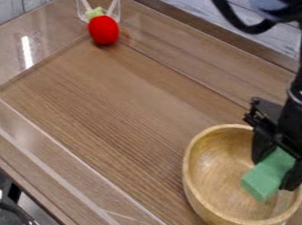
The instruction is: Put the green object in the brown bowl
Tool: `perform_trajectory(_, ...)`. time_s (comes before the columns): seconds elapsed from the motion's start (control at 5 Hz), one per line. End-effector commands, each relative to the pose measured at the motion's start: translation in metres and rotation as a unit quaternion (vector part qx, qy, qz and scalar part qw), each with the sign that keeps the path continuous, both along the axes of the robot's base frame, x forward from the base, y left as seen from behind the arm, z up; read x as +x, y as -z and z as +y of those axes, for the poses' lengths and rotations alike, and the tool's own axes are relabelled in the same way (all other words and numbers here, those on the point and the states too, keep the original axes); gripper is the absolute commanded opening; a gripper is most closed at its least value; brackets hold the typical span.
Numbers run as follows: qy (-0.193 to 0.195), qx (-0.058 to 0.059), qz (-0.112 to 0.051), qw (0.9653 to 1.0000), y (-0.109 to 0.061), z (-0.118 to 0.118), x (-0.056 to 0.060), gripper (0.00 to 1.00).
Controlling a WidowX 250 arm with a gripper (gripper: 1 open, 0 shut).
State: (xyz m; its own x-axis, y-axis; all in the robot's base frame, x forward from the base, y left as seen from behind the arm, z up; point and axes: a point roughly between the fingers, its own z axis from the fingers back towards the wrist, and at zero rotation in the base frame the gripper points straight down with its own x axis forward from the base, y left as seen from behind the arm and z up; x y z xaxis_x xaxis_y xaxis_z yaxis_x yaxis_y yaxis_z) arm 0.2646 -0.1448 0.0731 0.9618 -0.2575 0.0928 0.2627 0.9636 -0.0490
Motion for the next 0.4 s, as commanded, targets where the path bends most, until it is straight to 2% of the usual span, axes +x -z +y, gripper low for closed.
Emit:
perform_trajectory(0.0, -0.053, -0.015, -0.038, 0.9978, -0.0151, 0.0074, 0.0072, 0.0)
perform_trajectory(0.2, -0.051, -0.017, -0.042, 0.9977, -0.0173, 0.0113, 0.0084, 0.0)
